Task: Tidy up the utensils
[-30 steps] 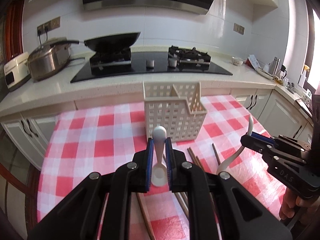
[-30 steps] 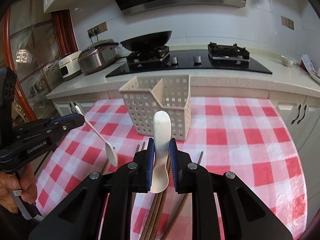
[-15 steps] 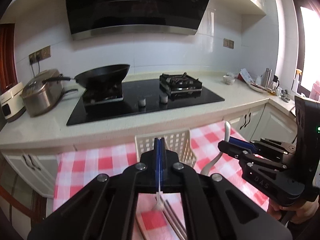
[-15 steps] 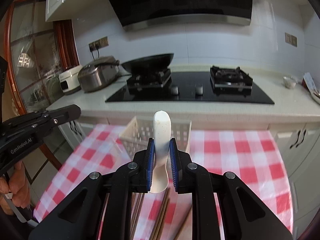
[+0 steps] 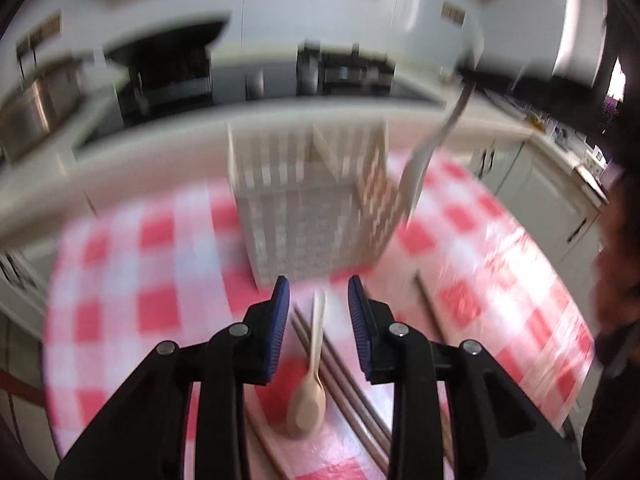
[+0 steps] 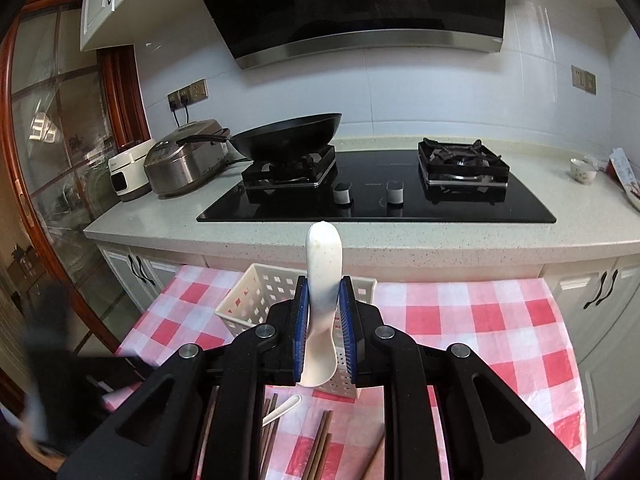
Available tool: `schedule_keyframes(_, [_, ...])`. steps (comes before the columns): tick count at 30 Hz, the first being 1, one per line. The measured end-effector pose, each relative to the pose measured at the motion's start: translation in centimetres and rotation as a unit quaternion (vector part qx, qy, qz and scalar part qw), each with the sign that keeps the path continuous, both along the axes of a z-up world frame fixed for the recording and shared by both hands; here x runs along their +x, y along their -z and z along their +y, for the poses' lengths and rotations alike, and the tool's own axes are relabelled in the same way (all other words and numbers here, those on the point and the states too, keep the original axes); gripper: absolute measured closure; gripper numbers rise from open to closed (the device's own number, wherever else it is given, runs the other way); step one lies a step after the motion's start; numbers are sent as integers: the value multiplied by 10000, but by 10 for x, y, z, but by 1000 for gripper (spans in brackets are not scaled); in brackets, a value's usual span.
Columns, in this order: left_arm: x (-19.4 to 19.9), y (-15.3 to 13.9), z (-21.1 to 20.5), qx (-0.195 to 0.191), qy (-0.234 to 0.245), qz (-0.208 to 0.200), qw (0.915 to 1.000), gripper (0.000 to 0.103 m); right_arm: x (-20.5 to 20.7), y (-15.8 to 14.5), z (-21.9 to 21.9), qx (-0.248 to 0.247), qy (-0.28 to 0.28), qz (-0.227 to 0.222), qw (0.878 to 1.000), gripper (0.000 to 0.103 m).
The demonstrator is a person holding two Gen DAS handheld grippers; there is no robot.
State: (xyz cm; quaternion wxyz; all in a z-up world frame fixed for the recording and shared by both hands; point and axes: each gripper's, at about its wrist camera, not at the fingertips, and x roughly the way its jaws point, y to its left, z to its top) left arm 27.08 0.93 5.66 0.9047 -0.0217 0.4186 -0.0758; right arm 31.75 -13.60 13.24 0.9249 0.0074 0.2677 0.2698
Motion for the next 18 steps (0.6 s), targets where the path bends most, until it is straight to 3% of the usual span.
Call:
schedule_keyframes(6, [18,61,-10,85,87,373,9992,74,-16,28,-11,-76,37,162,9998,86])
schedule_keyframes(8, [22,76,-13,202,87,421,9989,80,-20,42,-18,-96,81,298,9995,86])
schedule_keyframes(12, [39,91,-20,458,111,501,9976,80,-24,65,-26,-128,122,525,9985,86])
schedule_keyframes(18, [59,105,-26,767,195,562,9953,80,-29,77,-32,-157,125,602,9980,86])
